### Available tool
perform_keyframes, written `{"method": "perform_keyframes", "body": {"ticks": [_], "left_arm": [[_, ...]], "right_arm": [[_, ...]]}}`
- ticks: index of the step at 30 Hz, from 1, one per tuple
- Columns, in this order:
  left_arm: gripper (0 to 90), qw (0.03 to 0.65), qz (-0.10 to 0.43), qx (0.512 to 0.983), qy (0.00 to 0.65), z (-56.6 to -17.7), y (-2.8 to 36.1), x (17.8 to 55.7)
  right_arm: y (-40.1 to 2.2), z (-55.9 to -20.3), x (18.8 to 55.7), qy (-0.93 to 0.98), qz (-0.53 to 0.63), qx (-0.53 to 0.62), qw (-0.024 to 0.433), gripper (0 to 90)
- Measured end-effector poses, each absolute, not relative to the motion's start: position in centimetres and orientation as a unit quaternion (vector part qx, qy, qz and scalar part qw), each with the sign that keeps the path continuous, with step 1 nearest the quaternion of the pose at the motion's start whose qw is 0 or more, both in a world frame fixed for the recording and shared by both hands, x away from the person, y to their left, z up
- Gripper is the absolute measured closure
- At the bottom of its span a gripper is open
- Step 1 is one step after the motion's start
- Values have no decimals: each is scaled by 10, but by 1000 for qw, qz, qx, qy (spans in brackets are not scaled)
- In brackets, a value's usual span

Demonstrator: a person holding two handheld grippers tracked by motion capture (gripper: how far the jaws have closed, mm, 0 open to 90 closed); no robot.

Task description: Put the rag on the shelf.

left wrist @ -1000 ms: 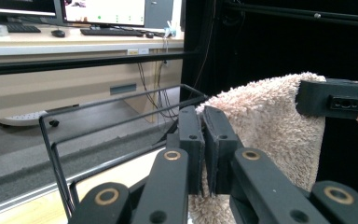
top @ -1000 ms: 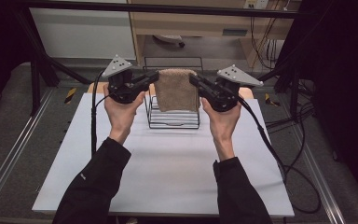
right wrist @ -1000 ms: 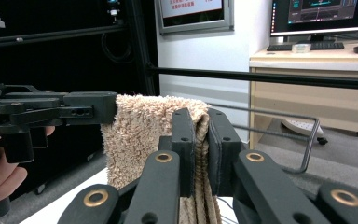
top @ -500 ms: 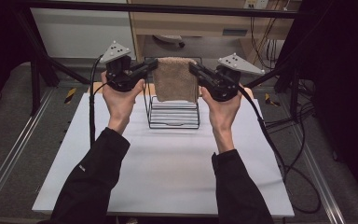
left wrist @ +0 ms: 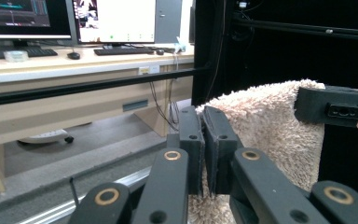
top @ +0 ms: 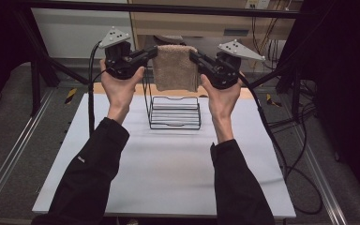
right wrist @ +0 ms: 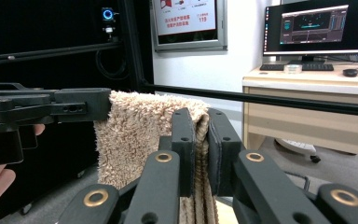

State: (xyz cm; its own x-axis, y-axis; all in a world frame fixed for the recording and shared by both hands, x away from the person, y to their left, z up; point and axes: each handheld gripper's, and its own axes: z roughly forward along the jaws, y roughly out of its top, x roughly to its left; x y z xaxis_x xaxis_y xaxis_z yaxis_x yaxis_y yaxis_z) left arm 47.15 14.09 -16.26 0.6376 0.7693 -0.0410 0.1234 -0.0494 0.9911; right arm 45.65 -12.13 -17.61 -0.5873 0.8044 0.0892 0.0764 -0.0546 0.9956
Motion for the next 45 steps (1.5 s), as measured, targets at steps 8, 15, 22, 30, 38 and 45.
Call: {"method": "perform_keyframes", "body": {"ticks": [8, 15, 22, 30, 38, 45], "left_arm": [[864, 605, 274, 671, 329, -154, 138, 481], [864, 600, 277, 671, 335, -152, 137, 493], [864, 598, 282, 670, 338, -149, 134, 501], [864, 590, 286, 671, 346, -152, 134, 515], [863, 590, 284, 674, 344, -158, 134, 521], [863, 587, 287, 675, 342, -162, 133, 526]], "right_arm": [[-122, -168, 467, 620, 637, 354, 291, 832], [-122, -167, 479, 620, 637, 354, 293, 832], [-123, -165, 492, 617, 637, 360, 291, 832], [-119, -168, 505, 623, 630, 357, 298, 832], [-119, -173, 514, 625, 624, 363, 297, 831], [-120, -176, 521, 629, 620, 365, 296, 830]]}}
